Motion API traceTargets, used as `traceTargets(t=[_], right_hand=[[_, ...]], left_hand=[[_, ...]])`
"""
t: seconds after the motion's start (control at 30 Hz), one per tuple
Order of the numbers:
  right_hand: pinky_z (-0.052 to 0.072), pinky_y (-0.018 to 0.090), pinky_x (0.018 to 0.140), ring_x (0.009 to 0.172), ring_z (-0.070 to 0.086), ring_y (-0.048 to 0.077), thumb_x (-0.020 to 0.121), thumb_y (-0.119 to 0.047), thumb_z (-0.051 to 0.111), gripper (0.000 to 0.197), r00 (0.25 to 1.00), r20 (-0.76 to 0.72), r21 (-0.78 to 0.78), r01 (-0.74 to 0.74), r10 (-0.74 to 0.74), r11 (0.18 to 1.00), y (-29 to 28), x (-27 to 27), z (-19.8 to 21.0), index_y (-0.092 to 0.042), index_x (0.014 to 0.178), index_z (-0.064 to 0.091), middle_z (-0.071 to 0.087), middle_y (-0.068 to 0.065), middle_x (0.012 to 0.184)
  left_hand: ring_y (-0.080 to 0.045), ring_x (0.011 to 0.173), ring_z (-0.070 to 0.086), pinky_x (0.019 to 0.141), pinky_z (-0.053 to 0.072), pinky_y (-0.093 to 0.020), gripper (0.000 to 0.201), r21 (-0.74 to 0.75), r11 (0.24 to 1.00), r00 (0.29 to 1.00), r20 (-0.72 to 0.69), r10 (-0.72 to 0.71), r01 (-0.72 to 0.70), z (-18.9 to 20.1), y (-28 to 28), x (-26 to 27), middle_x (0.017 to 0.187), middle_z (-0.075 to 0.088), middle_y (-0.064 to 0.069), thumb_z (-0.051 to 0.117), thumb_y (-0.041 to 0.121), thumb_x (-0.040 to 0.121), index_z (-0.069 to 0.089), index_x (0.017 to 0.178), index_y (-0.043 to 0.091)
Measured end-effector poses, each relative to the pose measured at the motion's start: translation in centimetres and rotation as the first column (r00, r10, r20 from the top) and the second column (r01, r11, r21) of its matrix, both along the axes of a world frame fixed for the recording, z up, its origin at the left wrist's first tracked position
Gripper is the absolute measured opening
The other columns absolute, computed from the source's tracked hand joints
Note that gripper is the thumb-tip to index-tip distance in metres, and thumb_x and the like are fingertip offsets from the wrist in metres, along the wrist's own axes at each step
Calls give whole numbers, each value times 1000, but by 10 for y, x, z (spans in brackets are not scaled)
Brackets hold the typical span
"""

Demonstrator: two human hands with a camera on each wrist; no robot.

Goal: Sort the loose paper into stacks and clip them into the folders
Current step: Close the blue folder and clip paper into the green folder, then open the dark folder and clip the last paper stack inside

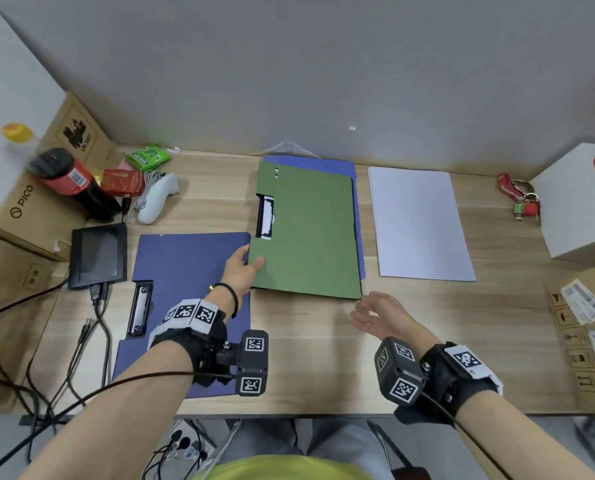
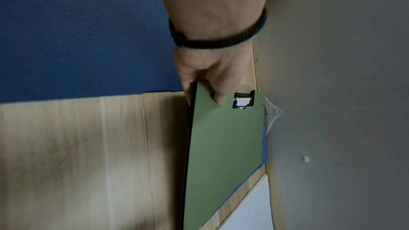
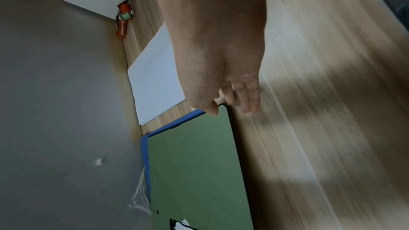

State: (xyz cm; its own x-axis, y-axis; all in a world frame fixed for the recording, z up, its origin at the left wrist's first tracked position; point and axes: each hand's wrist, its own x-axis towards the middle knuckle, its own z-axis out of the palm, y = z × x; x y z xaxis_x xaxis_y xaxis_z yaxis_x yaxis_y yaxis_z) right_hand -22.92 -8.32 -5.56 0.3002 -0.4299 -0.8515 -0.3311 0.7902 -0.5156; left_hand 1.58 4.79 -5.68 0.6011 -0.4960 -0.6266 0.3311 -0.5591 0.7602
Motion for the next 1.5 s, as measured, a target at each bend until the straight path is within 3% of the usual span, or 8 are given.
traceTargets(t=[0.2,0.5,0.63,0.73,0.87,1.07,1.23,1.5], right_hand=[[52,31,77,90,52,29,94,-2,47,14,999,30,1,34,-34,999,-13,11,-2,-8,81,48,44,7,80],[36,27,69,63,33,16,87,-13,53,26,1000,-18,-78,-25,24,997,-36,19,-6,-23,75,32,29,-1,67],[41,26,68,66,40,13,93,-9,46,29,989,-39,-117,-147,143,982,-32,21,-7,-27,71,43,39,-5,71],[37,27,68,62,36,14,92,-4,43,30,984,-55,-132,-178,172,975,-33,25,-5,-26,72,45,36,-2,69],[28,26,58,57,26,16,90,1,39,32,977,-67,-114,-211,204,971,-37,29,-4,-22,67,40,28,-2,63],[33,29,66,62,33,14,94,-1,41,31,979,-63,-175,-204,196,963,-38,35,10,-25,75,38,35,0,73],[45,37,92,97,56,23,98,-15,44,23,987,-36,-179,-162,158,970,-26,42,15,-17,120,51,56,3,111],[51,30,69,82,63,23,100,-17,40,22,906,20,-53,-422,423,905,42,89,9,-13,118,53,60,7,104]], left_hand=[[-18,108,55,89,42,-29,43,-7,999,998,44,39,-39,2,-21,-5,128,54,-2,50,12,97,37,137,15],[-27,135,40,113,33,-44,52,123,991,986,153,-62,43,-17,-32,-2,145,43,-8,51,14,90,44,141,14],[-17,121,48,96,39,-26,54,92,995,985,164,-54,39,-13,-32,-3,150,36,-5,48,8,93,36,145,13],[-17,129,45,101,39,-27,53,55,998,987,158,-40,32,-13,-30,-4,148,40,-2,45,3,93,36,145,11],[-14,103,56,83,44,-25,48,10,1000,988,157,-6,4,-8,-26,-10,126,57,0,40,-7,92,49,135,10],[-12,121,47,98,37,-25,46,59,998,994,106,-30,24,-1,-13,0,136,49,3,43,1,96,42,141,6],[-20,138,37,111,34,-34,50,72,996,988,149,35,-46,4,28,19,150,38,-4,42,5,97,35,146,13],[-35,119,54,100,46,-44,49,211,929,938,238,253,-304,3,141,47,136,51,-13,51,11,90,46,139,11]])
